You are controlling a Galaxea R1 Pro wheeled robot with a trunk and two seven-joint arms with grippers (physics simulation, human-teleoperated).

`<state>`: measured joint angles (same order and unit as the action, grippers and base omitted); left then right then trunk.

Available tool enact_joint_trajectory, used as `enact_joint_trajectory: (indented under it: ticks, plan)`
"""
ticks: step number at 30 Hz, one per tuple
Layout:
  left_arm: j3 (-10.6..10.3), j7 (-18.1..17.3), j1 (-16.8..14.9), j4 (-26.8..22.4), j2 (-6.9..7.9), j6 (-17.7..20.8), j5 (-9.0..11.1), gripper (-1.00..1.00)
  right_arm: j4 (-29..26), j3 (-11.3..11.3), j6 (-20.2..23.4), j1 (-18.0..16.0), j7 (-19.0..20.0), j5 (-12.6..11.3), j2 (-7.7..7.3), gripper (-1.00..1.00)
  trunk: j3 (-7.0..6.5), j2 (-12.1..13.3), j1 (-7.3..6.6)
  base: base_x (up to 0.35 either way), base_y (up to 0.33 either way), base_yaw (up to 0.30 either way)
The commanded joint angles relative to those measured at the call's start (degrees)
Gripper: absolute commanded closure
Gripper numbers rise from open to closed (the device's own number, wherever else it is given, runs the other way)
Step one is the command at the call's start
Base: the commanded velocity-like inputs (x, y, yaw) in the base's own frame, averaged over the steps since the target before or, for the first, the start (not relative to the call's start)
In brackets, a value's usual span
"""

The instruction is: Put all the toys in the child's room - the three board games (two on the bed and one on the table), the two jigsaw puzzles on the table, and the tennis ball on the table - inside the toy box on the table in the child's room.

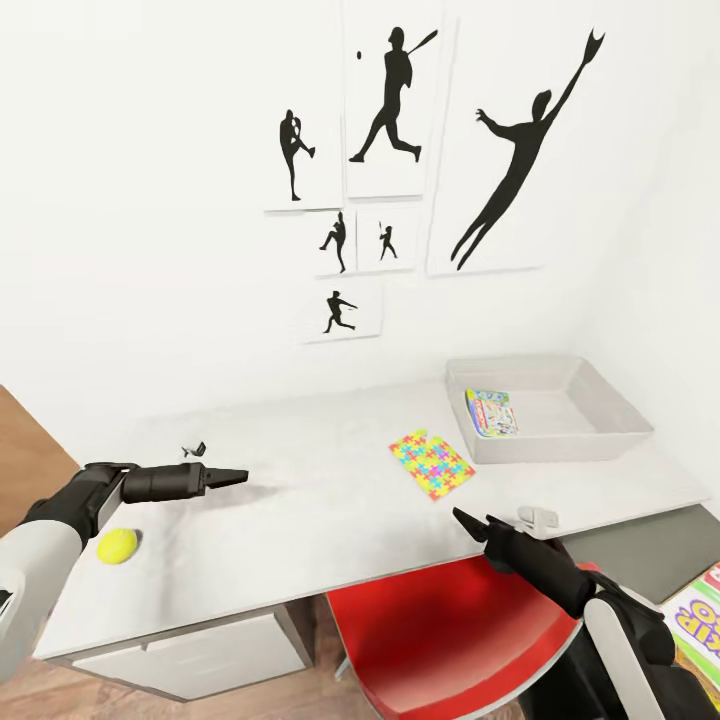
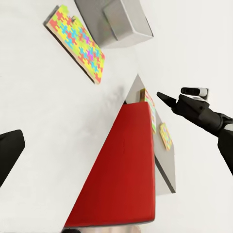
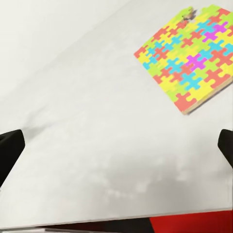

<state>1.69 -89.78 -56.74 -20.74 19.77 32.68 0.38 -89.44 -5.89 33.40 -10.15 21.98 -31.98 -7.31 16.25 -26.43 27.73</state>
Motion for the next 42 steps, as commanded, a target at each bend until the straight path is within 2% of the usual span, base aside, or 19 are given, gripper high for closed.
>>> enact_joint_trajectory:
  ticks: [1,8,10,14,18,24,42]
  plan:
    - [0.0,-0.2,0.0,0.0,0.01,0.6,0.0,-1.0,-0.1,-0.1,0.4,0.0,0.1,-0.3,0.03,-1.0,0.1,-0.1,0.03,0.0,0.184,0.001]
    - [0.0,-0.2,0.0,0.0,0.01,0.6,0.0,-1.0,-0.1,-0.1,0.4,0.0,0.0,-0.3,0.05,-1.0,0.1,-0.1,0.03,0.0,0.074,0.0]
    - [-0.4,-0.2,-0.7,-0.6,-0.25,-0.1,-0.3,-1.0,-0.7,-0.7,1.1,-0.7,0.7,-0.8,0.7,-1.0,0.1,-0.1,0.03,0.0,0.0,0.0]
    - [-0.3,-0.2,-2.0,-0.6,-0.21,-1.4,-0.3,-1.0,-2.0,-0.7,2.3,-0.9,2.0,-0.6,1.71,-1.0,0.1,-0.1,0.03,0.0,0.0,0.0]
    - [-0.2,-0.2,-0.7,0.7,-1.24,-2.7,-0.2,-1.0,-2.3,-0.6,1.9,-0.7,3.2,-0.3,2.97,-1.0,0.1,-0.1,0.03,0.0,0.0,0.0]
    - [-0.1,-0.2,1.3,1.2,-1.58,-4.6,-0.1,-1.0,-0.4,-0.6,1.8,-0.7,5.2,-0.1,4.89,-1.0,0.1,-0.1,0.03,0.0,0.0,0.0]
    - [0.1,-0.2,1.8,1.3,-1.33,-10.4,0.0,-1.0,0.2,-1.4,1.9,-0.7,10.8,-0.9,4.62,-1.0,0.1,-0.1,0.03,0.0,0.0,0.0]
